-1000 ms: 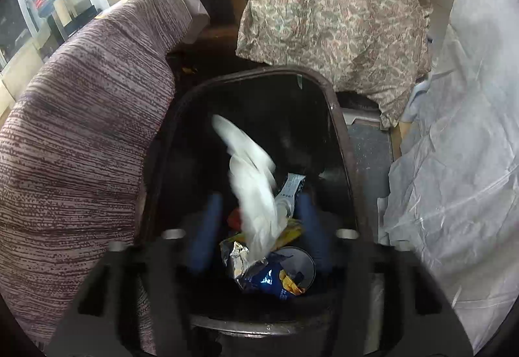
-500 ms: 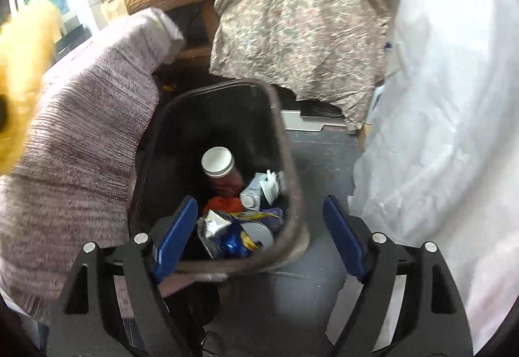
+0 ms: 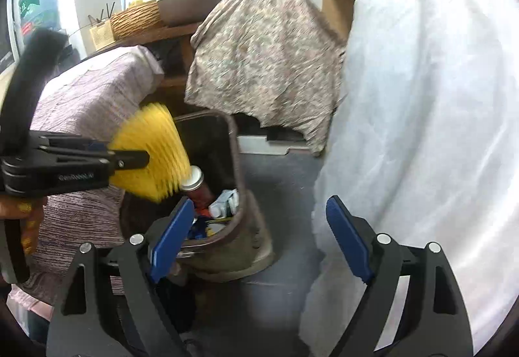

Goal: Collect trash

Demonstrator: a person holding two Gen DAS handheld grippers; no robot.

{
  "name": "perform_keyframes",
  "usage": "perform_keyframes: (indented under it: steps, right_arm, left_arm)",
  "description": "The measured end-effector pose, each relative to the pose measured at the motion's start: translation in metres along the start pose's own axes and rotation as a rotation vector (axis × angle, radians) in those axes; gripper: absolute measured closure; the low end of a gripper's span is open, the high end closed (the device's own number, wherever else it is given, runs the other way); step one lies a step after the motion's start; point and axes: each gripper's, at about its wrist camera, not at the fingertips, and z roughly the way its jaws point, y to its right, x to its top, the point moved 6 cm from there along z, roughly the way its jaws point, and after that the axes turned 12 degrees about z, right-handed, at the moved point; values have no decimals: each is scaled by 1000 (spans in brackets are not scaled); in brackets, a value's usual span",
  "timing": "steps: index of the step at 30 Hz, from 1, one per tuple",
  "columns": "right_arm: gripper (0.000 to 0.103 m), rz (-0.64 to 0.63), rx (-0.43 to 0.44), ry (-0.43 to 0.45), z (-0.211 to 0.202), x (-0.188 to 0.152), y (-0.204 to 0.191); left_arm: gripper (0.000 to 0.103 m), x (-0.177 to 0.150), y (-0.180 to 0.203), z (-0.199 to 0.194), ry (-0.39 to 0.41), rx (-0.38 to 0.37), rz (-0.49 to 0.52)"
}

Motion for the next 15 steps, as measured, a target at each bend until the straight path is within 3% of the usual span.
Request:
perform_keyframes:
  steps: [1, 5, 11, 15]
  right_arm:
    - [20, -2, -2, 9, -3, 2, 1]
    - [16, -15, -38, 70, -16, 11, 3]
    - [6, 25, -92, 201, -45, 34, 7]
    - [6, 36, -59, 266, -64, 42, -6]
  left_arm:
    - [36, 1, 1, -4, 15, -2, -4]
    - [23, 5, 9, -35, 101, -18, 10]
    - [5, 3, -1, -96, 247, 32, -27]
    - [5, -7, -10, -141, 364, 123, -35]
